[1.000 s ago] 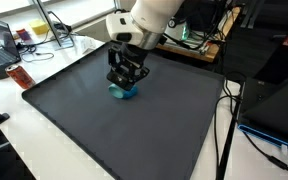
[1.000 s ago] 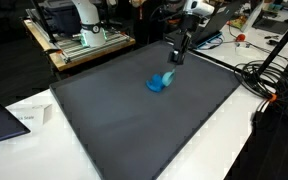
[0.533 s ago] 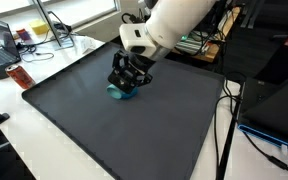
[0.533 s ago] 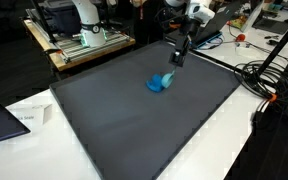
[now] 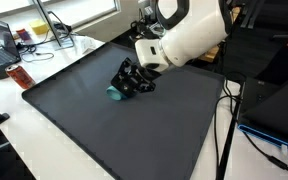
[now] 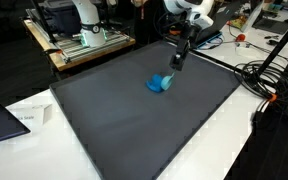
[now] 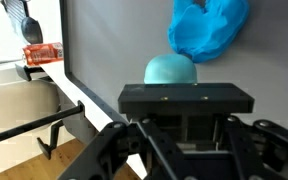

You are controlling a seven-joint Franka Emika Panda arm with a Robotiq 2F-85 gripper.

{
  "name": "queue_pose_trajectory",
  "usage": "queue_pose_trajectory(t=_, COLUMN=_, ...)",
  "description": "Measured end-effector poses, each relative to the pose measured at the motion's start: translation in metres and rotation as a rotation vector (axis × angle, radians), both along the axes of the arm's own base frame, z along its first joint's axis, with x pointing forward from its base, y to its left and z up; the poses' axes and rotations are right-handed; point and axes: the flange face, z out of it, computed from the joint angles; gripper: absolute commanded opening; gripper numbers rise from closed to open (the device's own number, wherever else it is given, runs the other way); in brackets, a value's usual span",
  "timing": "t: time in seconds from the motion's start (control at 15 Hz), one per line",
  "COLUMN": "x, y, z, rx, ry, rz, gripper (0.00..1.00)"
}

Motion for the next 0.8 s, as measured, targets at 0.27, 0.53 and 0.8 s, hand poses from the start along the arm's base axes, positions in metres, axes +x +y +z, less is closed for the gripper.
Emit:
queue_pose_trajectory(t=0.27, x=-0.003, y=0.008, z=-0.016, rx=-0.065, ry=-0.007, rz=0.014, gripper=0.22)
queue_pose_trajectory(t=0.53, x=-0.007, y=0.016, z=-0.032, rx=-0.130, ry=-0.016, rz=0.035, gripper=0.22)
queue_pose_trajectory(t=0.8, x=-0.009, y=0.023, z=-0.041, rx=-0.165, ry=-0.014, rz=0.043, gripper=0.22)
